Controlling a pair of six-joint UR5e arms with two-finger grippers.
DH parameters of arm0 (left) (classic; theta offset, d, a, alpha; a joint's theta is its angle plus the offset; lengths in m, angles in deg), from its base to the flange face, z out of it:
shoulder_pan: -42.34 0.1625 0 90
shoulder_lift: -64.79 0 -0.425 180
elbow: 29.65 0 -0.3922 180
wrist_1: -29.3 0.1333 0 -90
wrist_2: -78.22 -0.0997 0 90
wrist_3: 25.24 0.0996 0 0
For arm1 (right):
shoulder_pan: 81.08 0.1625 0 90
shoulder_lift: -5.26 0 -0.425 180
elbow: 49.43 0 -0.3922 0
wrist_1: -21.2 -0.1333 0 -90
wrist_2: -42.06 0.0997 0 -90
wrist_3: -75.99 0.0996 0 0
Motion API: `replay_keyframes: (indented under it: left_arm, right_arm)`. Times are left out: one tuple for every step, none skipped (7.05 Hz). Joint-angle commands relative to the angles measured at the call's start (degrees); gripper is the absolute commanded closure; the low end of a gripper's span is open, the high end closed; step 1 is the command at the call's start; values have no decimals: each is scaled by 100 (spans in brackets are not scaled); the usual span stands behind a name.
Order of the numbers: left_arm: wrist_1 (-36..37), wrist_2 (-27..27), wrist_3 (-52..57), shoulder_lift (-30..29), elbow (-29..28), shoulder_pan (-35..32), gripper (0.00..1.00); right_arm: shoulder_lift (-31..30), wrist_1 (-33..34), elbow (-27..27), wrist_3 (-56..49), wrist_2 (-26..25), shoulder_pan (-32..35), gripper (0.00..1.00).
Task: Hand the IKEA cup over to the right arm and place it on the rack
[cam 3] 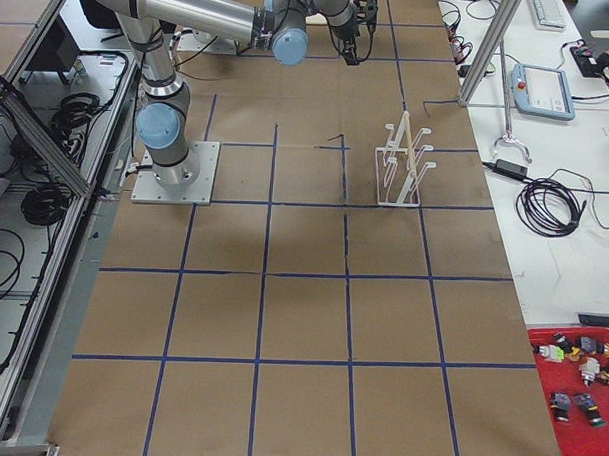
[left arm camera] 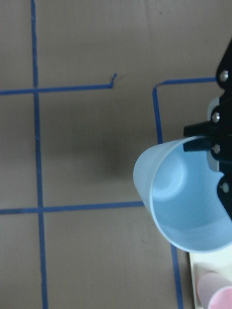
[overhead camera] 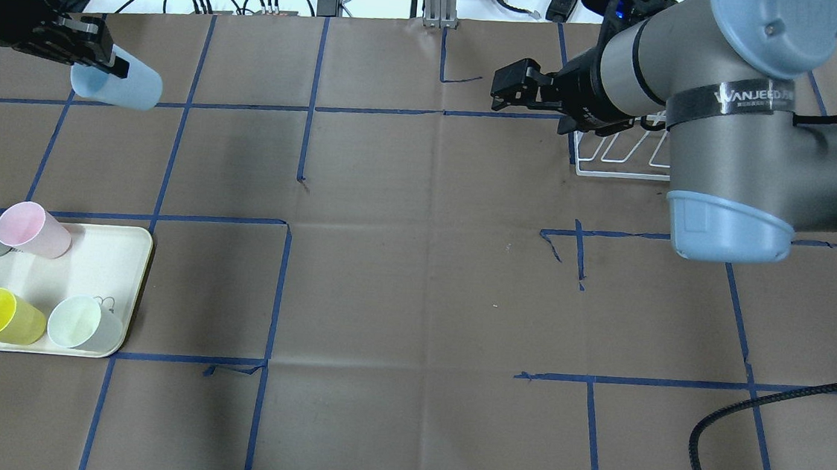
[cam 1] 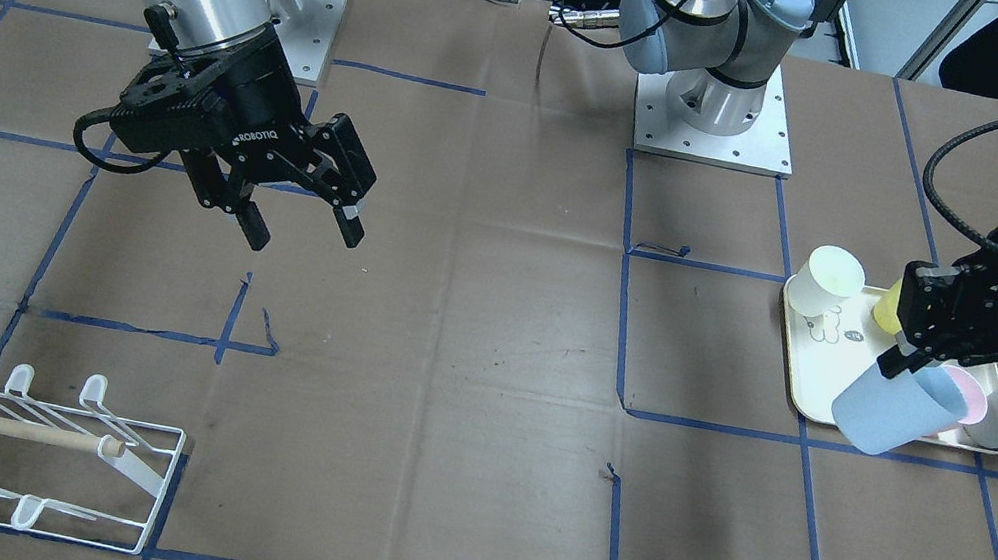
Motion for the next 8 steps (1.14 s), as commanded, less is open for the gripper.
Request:
replay_keyframes:
  left_arm:
    - [1643, 717, 18, -23, 598, -243, 100]
    - [2671, 910, -17, -32, 1019, -419, 100]
    - [3447, 1382, -52, 3, 1415, -569, 100]
    - [4290, 1953, -52, -92, 1776, -614, 100]
    - [5152, 2811, -26, -172, 2197, -623, 100]
    - [5908, 3298, 0, -190, 2697, -666, 100]
    - [6795, 3590, -8, -216, 3207, -850, 100]
    - [7317, 3628, -34, -251, 3499, -1051, 100]
  right_arm:
    - [34, 1167, -533, 1227, 585, -9, 0]
    - [17, 1950, -972, 2128, 604, -9, 0]
    - [26, 2715, -1359, 3303, 665, -1, 0]
    - [87, 3636, -1615, 4002, 709, 8, 0]
    - [270, 4246, -1705, 4435, 709, 8, 0]
    - [472, 5000, -1732, 5310, 709, 8, 0]
    - [578, 5843, -1732, 6180, 718, 34, 0]
    - [640, 6217, -1767, 6502, 727, 34, 0]
